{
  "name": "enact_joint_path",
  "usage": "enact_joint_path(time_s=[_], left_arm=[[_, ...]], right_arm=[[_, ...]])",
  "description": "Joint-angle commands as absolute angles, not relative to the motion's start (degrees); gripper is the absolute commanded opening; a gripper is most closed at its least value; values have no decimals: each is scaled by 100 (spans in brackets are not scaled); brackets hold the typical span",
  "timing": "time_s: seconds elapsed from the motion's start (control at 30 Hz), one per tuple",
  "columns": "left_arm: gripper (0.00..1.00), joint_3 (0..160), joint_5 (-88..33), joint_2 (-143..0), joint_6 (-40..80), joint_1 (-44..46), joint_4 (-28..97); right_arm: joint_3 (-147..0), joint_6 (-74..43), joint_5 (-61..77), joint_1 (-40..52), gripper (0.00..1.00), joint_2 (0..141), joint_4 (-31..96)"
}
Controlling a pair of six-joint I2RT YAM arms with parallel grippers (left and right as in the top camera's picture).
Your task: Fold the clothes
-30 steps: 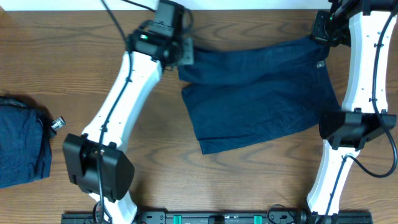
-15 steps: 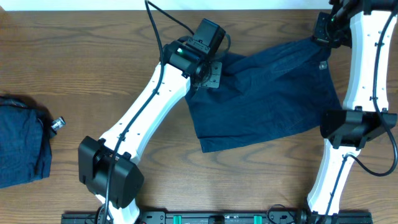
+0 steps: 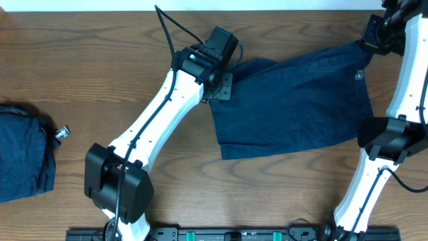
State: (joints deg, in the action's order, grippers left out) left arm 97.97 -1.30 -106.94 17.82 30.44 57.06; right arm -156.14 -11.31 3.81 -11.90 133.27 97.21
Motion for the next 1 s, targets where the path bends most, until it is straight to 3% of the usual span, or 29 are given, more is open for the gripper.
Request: enact_joint_path(time_s=[0.0, 0.8, 0.83, 0.9, 0.97], left_arm=[[6, 9738, -43, -10715, 1811, 3017, 5732], [7, 9734, -64, -10715, 1813, 3020, 5649], [6, 9734, -64, -10715, 1811, 3017, 5645], [6, 9734, -64, -10715, 1811, 3020, 5631], [6, 9734, -64, -10715, 1811, 3017, 5616]], right_arm=[[-15657, -993, 478, -1236, 1, 13338, 9732], [-15657, -945, 519, -1236, 1, 13338, 9732], [-15657, -913, 519, -1236, 6, 13338, 9732], [-15657, -910, 519, -1236, 26, 13338, 9732], [-15657, -910, 517, -1238, 25, 13338, 9732]])
